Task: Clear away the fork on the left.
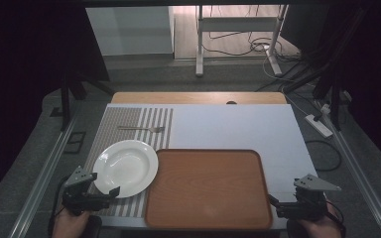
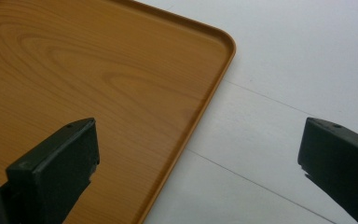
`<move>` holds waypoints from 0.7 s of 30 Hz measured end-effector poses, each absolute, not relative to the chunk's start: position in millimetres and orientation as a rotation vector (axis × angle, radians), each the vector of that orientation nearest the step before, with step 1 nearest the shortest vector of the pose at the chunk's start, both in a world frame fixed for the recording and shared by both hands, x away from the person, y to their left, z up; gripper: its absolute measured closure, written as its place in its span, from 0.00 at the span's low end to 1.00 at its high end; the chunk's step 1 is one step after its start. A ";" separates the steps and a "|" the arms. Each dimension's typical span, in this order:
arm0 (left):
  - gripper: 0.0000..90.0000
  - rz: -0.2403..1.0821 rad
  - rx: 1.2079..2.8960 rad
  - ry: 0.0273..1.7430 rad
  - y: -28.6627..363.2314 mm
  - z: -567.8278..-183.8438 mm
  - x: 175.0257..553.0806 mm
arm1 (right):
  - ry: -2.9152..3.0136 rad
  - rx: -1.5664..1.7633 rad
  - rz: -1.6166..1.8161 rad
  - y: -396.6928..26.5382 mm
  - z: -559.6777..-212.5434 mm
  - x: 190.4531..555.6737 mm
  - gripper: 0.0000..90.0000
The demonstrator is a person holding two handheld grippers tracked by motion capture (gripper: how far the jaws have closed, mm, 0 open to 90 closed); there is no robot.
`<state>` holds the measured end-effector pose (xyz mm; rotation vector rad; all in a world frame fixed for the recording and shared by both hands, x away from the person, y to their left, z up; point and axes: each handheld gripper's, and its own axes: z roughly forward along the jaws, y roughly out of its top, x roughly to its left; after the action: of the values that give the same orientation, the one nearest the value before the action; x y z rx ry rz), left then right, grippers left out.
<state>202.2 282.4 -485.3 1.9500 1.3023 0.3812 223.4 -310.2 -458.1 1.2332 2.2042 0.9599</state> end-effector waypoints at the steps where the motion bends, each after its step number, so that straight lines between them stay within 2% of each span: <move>1: 0.02 0.381 1.950 1.302 282.4 -485.3 202.2 | 2.212 1.229 0.960 -310.0 -458.1 223.7 0.00; 21: 0.00 0.377 1.956 1.295 282.5 -485.3 201.6 | 2.235 1.214 0.970 -309.3 -458.6 224.3 0.00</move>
<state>201.6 282.5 -485.3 1.9558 1.2946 0.3770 224.3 -309.3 -458.6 1.2142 2.2350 0.9698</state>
